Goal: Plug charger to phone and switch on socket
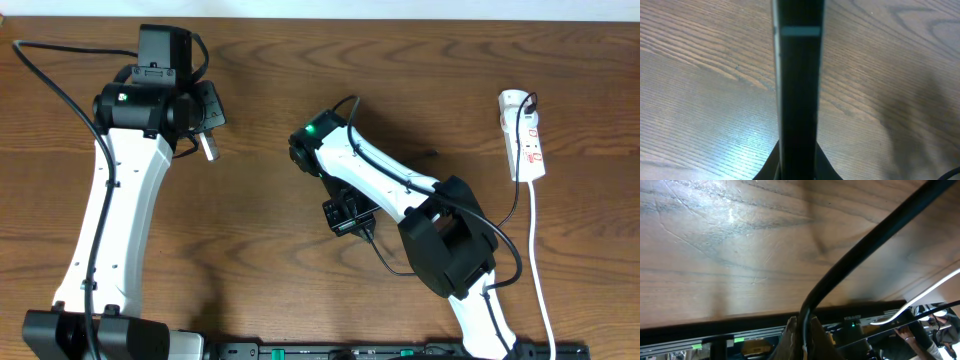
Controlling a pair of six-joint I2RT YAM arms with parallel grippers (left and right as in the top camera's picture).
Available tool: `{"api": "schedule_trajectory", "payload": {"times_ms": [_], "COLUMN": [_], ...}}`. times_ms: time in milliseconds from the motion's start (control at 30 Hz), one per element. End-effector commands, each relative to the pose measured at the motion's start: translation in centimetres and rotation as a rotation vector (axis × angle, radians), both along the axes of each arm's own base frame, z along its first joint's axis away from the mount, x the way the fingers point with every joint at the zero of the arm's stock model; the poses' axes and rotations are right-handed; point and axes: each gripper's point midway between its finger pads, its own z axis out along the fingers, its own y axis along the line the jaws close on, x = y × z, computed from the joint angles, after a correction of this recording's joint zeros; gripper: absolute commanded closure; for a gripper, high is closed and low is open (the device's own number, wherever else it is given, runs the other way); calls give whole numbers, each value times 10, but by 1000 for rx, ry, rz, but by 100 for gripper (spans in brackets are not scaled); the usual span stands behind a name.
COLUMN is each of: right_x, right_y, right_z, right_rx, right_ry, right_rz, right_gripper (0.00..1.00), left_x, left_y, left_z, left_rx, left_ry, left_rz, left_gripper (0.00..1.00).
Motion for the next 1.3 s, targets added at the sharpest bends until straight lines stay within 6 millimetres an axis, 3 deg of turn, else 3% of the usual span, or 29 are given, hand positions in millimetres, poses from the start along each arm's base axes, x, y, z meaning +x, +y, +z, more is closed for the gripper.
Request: {"api": "schedule_trajectory", "payload": {"times_ms": [0,100,200,267,467,500,533,733,800,933,1000,1067,1267], "right_x": [1,2,8,12,24,29,34,77,95,121,131,140,163], "right_y": [0,1,4,6,-3,-5,-7,-28,-39,-49,-52,-53,-59], "right_z": [6,14,27,36,61,64,65,62,61,61,61,61,63], "right_rx": [7,27,77,111,173,182,188,204,212,258,295,323,342], "right_ry": [-22,-44,-98,-135,-226,-247,-266,-383,-428,-485,-498,-518,-598], "right_rz": [9,8,4,-1,-67,-92,-118,-326,-413,-504,-541,-562,-625], "right_gripper": [90,81,51,37,31,27,15,14,3,6,11,2,1], "left_x": [0,0,0,0,-1,-1,-1,-1,-2,-2,-2,-2,-4], "left_y": [4,3,-4,-4,-4,-4,-4,-13,-18,-22,-28,-36,-55], "left_z": [19,19,19,19,19,19,19,19,19,19,19,21,26], "left_rx": [12,8,-28,-27,-27,-27,-27,-73,-93,-109,-134,-160,-239], "left_ry": [-56,-55,-53,-53,-53,-52,-52,-49,-47,-46,-46,-51,-61], "left_rz": [12,10,-11,-11,-11,-12,-12,-41,-59,-76,-103,-152,-239], "left_gripper": [93,93,93,93,93,93,93,93,93,93,93,93,93]}}
